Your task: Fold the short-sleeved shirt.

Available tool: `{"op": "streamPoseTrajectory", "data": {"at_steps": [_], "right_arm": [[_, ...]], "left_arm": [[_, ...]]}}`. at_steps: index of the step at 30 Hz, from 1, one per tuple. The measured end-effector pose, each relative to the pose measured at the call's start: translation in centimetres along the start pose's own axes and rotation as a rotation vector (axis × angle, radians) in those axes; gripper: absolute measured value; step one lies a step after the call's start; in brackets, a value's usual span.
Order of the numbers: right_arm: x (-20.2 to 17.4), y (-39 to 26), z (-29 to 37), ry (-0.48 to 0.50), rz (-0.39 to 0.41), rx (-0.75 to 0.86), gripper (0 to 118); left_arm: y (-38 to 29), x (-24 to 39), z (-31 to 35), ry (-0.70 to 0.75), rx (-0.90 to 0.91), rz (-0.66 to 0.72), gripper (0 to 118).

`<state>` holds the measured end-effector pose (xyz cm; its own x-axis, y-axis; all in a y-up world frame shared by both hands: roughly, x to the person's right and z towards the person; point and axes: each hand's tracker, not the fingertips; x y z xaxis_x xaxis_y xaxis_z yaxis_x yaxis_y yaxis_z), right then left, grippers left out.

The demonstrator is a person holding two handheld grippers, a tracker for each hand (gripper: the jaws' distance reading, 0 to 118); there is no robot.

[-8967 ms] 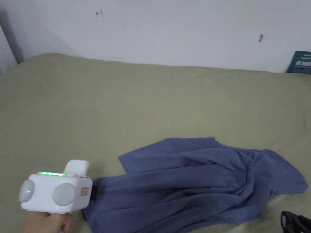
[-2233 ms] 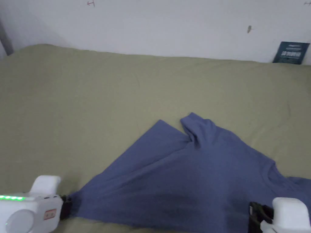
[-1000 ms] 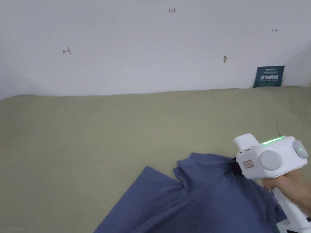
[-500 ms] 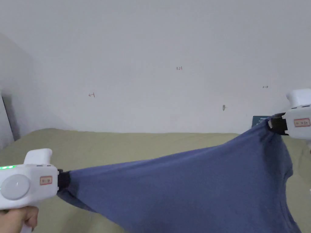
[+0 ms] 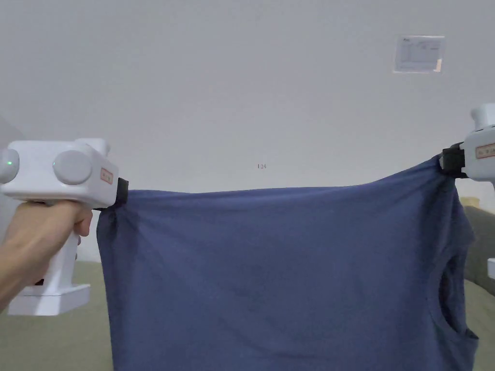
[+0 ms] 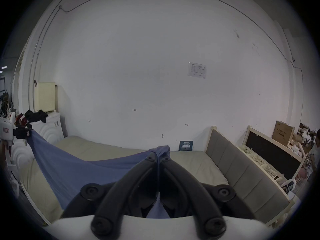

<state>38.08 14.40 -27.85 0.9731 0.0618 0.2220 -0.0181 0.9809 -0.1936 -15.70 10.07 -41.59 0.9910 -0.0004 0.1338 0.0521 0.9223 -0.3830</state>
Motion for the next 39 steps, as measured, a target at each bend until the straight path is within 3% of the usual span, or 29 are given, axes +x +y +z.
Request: {"op": "streamPoseTrajectory", "data": {"at_steps": [9,13,26,33,39], "right_arm": [[0.0,2.4,-7.1,-0.017,-0.039,0.005,2],[-0.1,3.9,-11.0,-0.018,-0.045,0.010,2],[-1.6,6.3,-22.6,-0.064,-0.026,0.037,2],[-2.4,5.2,-27.1,-0.079,-0.010,0.035,2],[-2.4,-2.1,-30.4,-0.068,-0.007,-0.063,2]], "left_arm": [[4.9,1.3,-4.8,0.068,0.045,-0.050,3],[6.9,1.7,-7.7,0.084,0.063,0.002,3],[11.6,4.1,-18.2,0.176,0.106,-0.005,3],[10.2,4.6,-23.7,0.216,0.095,-0.022,3],[4.2,4.8,-28.5,0.178,0.024,-0.073,2]]}}
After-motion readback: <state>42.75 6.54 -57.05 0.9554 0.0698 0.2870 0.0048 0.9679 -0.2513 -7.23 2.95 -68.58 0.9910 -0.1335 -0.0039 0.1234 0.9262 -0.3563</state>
